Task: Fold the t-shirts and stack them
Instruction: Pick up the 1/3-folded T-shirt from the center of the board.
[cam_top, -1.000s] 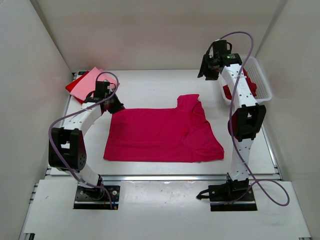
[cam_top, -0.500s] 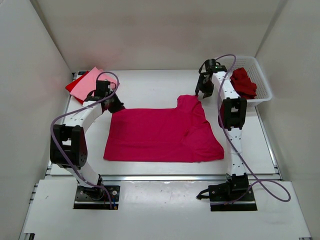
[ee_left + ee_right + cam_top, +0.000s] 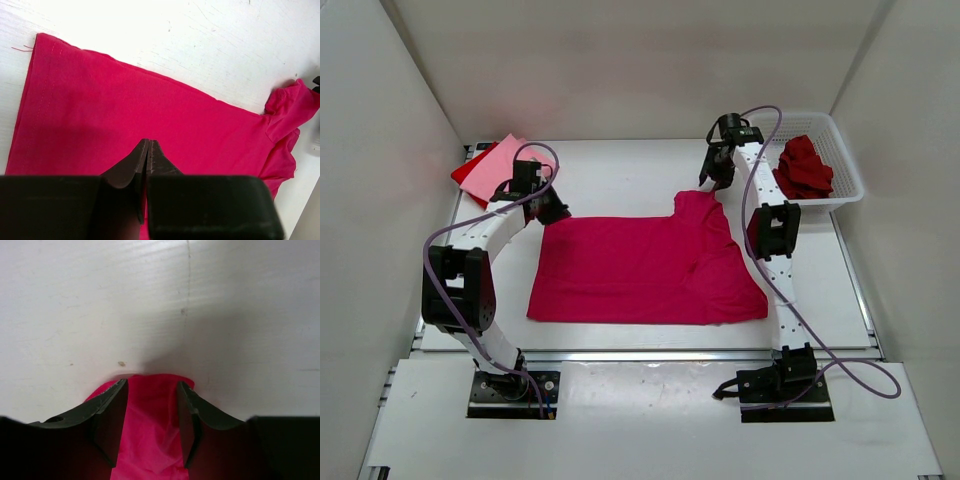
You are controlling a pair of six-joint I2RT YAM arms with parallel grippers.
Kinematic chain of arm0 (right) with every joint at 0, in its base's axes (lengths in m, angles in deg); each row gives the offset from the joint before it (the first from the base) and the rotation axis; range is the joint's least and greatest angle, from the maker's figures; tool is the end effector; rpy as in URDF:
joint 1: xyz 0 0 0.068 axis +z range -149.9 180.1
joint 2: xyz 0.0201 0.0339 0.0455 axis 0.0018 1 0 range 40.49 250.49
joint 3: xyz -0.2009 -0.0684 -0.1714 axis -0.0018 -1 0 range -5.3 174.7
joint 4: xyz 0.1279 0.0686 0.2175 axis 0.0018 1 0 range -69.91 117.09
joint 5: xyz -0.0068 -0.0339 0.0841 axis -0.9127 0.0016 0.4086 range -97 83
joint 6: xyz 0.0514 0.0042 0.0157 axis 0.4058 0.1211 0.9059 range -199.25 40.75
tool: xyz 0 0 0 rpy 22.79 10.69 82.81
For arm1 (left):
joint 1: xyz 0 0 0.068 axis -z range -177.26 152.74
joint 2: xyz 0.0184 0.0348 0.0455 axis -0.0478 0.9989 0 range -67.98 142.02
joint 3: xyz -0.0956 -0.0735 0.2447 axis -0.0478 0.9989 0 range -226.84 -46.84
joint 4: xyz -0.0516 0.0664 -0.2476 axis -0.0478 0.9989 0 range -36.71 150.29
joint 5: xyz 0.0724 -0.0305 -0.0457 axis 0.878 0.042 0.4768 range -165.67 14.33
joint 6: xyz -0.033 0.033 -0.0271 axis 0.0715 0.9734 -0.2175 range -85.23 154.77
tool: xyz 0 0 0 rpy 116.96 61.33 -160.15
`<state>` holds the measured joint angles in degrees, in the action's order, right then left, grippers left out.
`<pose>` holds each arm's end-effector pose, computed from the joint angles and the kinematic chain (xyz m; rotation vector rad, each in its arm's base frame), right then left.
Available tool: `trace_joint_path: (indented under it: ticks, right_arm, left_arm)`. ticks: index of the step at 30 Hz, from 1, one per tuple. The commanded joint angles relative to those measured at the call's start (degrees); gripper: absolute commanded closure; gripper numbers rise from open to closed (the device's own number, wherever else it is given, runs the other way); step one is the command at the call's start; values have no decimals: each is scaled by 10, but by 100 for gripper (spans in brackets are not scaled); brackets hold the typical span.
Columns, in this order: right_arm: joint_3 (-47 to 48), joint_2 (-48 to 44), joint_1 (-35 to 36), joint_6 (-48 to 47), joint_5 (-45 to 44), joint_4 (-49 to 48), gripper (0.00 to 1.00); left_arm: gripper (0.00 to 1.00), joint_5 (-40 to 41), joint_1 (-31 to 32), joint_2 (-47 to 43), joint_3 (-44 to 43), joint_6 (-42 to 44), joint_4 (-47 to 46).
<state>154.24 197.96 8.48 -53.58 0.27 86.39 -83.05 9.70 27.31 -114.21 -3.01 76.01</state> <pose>0.5475 0.0852 0.1851 0.3709 2.7022 0.3485 0.3551 -0.0481 0.2301 -0.6112 2.4347 -0.4912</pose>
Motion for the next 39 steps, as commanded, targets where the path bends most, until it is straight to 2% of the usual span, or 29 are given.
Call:
trace_joint_path:
  ticks: [1,10,14,27,39]
  right_arm:
    - [21,-19,3,10,-49,49,59]
    - [19,-70,-20,7,-125,73,58]
    - [19,-43,-21,9,-88,100,58]
    - [23,-3,-14,68,9,39,60]
    - [19,-3,-14,88,-63,73,61]
  left_arm:
    - [88,-9,-7,-8,-13,7,-3]
    - [88,-12,9,-5,-22,2,-5]
    - [88,-17,9,1,-27,0,-13]
    - [88,-26,8,10,-33,-3,-8]
    - [89,-26,3,24,-44,-3,-4]
